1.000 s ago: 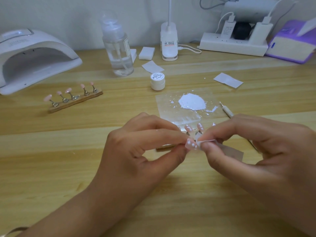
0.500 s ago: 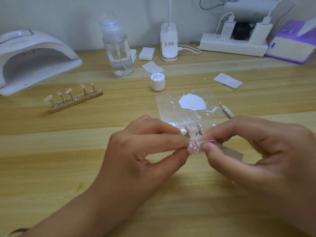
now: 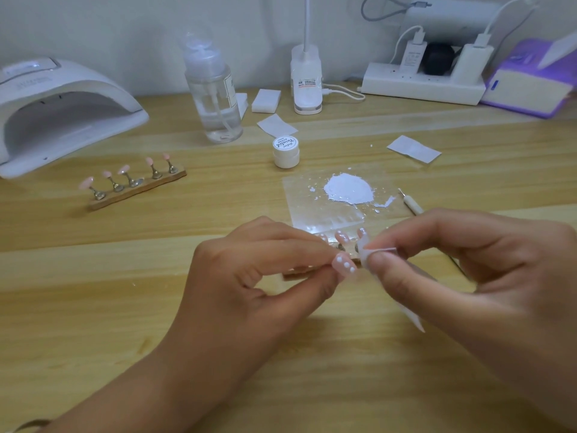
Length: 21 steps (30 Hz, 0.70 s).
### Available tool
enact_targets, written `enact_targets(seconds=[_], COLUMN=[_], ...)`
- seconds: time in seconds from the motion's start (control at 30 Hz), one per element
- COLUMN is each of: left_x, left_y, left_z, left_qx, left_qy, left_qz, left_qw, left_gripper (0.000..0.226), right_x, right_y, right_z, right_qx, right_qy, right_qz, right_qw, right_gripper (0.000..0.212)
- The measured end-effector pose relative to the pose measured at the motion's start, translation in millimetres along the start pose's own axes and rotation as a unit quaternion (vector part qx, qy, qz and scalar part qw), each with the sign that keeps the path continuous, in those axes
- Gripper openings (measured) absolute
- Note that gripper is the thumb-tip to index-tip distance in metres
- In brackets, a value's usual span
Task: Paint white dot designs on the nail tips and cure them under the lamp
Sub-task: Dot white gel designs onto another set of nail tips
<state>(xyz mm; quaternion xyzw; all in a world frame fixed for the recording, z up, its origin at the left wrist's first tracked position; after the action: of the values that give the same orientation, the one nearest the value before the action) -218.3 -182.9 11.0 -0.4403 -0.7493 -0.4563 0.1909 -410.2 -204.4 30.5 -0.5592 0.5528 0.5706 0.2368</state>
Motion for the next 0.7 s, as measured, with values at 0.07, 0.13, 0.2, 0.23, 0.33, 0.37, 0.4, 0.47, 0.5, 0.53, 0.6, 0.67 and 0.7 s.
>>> enact_targets(seconds=[0.07,0.13,0.2,0.23,0.33,0.37,0.4,0.47,0.5,0.53,0.6,0.67,0.7], left_x=[0.9,0.8,1.0,1.1,0.6,0.6,0.9,0.5,0.1,0.2,-0.2,0.0,0.1], left_y=[0.5,0.3,-0.1,-0.1,0.4,0.4,0.4,0.2,0.1,0.2,-0.3,-0.3,-0.2], left_z=[-0.4,-0.5,-0.6,-0.5,0.3,0.4,0.4,0.1,0.3,0.0,0.3,0.6,0.8], left_qx=[-0.004,-0.004,-0.005,-0.005,-0.004,-0.004,-0.004,-0.005,-0.006,-0.006,-0.002,-0.002,-0.003], left_qy=[0.002,0.002,0.000,-0.002,-0.002,-0.002,0.000,-0.001,-0.003,-0.004,-0.007,-0.006,-0.009], left_qz=[0.002,0.001,-0.003,-0.005,-0.007,-0.007,-0.007,-0.010,-0.013,-0.015,-0.019,-0.017,-0.017], left_qw=[1.000,1.000,1.000,1.000,1.000,1.000,1.000,1.000,1.000,1.000,1.000,1.000,1.000], left_gripper=[0.003,0.003,0.004,0.004,0.004,0.005,0.005,0.005,0.005,0.005,0.005,0.005,0.005], right_x=[8.3,9.5,7.2,7.2,8.5,8.8,9.1,9.4,9.8,10.1,9.9,10.0,9.7], right_y=[-0.1,-0.4,-0.1,0.2,0.6,0.5,0.6,0.7,1.0,1.0,1.0,0.7,0.8], right_z=[-1.0,-0.9,-1.5,-1.3,-2.1,-2.2,-2.1,-2.3,-2.1,-1.9,-1.9,-1.5,-1.5], right_qx=[0.004,0.015,0.007,0.004,-0.006,-0.003,-0.005,-0.018,-0.021,-0.022,-0.016,-0.015,-0.019], right_qy=[0.006,0.009,0.002,0.003,0.003,0.003,0.003,-0.003,-0.006,-0.005,-0.003,-0.001,-0.001], right_qz=[-0.010,-0.019,-0.014,-0.007,-0.003,-0.002,-0.001,-0.003,-0.003,-0.001,-0.001,0.001,0.002], right_qw=[1.000,1.000,1.000,1.000,1.000,1.000,1.000,1.000,1.000,1.000,1.000,1.000,1.000], right_gripper=[0.020,0.020,0.018,0.018,0.016,0.016,0.015,0.014,0.014,0.014,0.015,0.016,0.017])
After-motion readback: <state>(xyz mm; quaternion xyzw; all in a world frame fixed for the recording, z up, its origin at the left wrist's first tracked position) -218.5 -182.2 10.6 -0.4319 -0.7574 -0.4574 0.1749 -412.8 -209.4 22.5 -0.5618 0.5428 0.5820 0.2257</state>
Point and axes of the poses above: each hand's wrist, its own z-axis away from the middle knuckle, its own y-axis out of the back of the hand, x = y × z, the point moved 1 cm from there along -z, towards the middle knuckle
